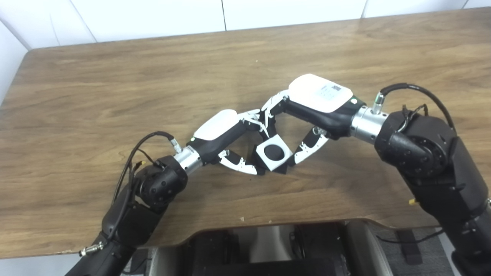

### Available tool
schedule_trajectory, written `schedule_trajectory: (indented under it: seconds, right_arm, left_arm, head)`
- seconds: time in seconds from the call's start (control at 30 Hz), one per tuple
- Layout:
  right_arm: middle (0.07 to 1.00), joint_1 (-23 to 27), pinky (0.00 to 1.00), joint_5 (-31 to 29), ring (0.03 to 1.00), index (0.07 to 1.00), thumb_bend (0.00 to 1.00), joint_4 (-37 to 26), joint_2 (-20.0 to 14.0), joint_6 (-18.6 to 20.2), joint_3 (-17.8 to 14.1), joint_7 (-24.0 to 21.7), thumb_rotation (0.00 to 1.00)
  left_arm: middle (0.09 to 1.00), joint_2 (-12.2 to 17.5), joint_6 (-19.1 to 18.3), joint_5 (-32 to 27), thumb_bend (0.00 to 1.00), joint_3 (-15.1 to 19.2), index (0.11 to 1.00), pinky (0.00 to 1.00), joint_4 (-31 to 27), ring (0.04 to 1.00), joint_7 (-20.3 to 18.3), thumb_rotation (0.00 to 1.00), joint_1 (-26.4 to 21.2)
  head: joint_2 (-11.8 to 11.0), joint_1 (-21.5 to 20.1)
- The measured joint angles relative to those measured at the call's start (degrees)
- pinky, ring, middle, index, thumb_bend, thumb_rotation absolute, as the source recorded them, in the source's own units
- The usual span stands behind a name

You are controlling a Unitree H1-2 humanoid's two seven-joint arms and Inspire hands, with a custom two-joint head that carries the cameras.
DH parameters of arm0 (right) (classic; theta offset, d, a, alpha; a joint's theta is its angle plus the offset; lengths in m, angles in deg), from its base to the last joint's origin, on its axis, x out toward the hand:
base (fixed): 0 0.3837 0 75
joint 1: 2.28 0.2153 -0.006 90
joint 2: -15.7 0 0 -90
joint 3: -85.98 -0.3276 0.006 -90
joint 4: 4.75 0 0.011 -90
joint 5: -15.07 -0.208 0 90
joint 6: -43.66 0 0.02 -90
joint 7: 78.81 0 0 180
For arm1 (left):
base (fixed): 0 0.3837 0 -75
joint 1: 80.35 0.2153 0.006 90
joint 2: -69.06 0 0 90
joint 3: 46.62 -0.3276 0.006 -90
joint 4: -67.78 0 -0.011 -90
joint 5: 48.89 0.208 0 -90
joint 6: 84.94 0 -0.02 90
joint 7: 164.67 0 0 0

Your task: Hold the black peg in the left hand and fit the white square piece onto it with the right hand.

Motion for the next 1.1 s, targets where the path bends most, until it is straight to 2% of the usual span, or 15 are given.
schedule_trajectory:
  seconds: [0.47,0.87,1.1]
  right_arm:
    - [0.744,-0.4,0.64,0.2,0.767,0.48,0.52,0.1,0.5,0.9,-0.1,0.0,0.14]
    - [0.737,-0.2,0.63,0.0,0.749,0.48,0.52,0.2,-0.2,0.7,-0.2,0.0,0.14]
    - [0.729,-0.1,0.62,0.0,0.739,0.48,0.52,0.4,-0.9,0.0,-0.7,0.0,0.14]
  left_arm:
    - [0.876,0.0,-2.2,0.2,0.52,-0.4,0.493,0.91,-1.2,0.958,-0.2,0.07,0.1]
    - [0.877,0.1,-2.3,0.4,0.52,-0.4,0.493,0.9,-1.4,0.956,-0.2,0.07,0.2]
    - [0.871,0.1,-2.3,0.4,0.52,-0.4,0.493,0.88,-1.5,0.956,-0.2,0.07,0.2]
  head:
    - [0.4,0.3]
    - [0.4,-1.1]
    - [0.6,-0.3]
